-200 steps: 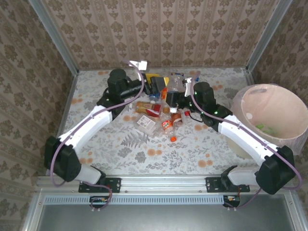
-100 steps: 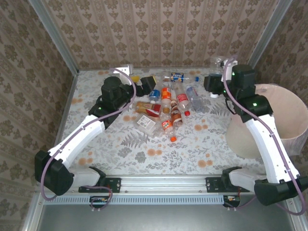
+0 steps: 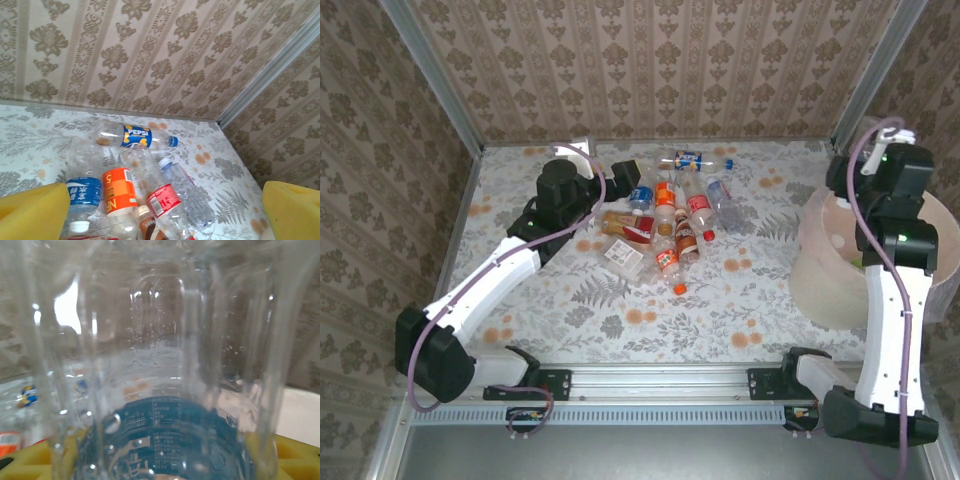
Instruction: Put the plastic bottles in the bin
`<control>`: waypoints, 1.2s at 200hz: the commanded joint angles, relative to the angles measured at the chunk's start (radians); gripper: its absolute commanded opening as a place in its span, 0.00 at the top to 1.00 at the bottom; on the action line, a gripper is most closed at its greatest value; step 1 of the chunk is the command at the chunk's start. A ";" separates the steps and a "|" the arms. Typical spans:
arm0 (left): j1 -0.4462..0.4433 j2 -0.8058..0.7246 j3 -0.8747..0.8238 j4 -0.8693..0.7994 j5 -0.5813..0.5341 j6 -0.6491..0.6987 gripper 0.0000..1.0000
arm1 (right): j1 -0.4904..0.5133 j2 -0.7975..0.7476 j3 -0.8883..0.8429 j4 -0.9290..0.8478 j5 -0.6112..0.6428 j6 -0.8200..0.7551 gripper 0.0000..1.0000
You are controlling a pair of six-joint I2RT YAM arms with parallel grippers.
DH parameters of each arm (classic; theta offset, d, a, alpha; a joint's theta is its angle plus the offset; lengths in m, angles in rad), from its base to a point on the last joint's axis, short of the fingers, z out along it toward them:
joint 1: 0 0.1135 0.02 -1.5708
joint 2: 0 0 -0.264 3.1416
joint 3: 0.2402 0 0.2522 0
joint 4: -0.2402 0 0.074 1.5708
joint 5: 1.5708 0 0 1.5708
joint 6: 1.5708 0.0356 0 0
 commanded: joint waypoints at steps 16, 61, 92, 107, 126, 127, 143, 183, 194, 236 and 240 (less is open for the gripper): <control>0.003 0.019 0.033 -0.083 -0.090 -0.013 0.00 | -0.066 0.008 0.002 -0.077 0.075 0.038 0.50; 0.028 0.063 0.061 -0.159 -0.093 -0.048 0.00 | -0.081 0.001 -0.060 -0.141 0.242 0.090 0.49; 0.035 0.084 0.079 -0.202 -0.103 -0.045 0.00 | -0.083 -0.007 -0.141 -0.180 0.369 0.091 0.48; 0.037 0.090 0.075 -0.192 -0.100 -0.044 0.00 | -0.083 0.006 -0.171 -0.207 0.455 0.087 0.47; 0.037 0.097 0.075 -0.192 -0.082 -0.047 0.00 | -0.086 0.007 -0.217 -0.195 0.499 0.070 0.43; 0.038 0.097 0.075 -0.193 -0.083 -0.048 0.00 | -0.085 0.006 -0.219 -0.194 0.499 0.070 0.42; 0.038 0.100 0.077 -0.213 -0.094 -0.062 0.00 | -0.087 -0.016 -0.253 -0.148 0.485 0.075 0.40; 0.060 0.095 0.068 -0.242 -0.078 -0.100 0.00 | -0.088 -0.047 -0.275 -0.086 0.445 0.092 0.31; 0.067 0.095 0.063 -0.242 -0.073 -0.114 0.00 | -0.087 -0.050 -0.279 -0.081 0.447 0.091 0.30; 0.096 0.111 0.050 -0.216 -0.019 -0.170 0.00 | -0.086 -0.102 -0.299 -0.025 0.422 0.087 0.10; 0.098 0.113 0.050 -0.214 -0.016 -0.173 0.00 | -0.085 -0.108 -0.300 -0.018 0.417 0.087 0.08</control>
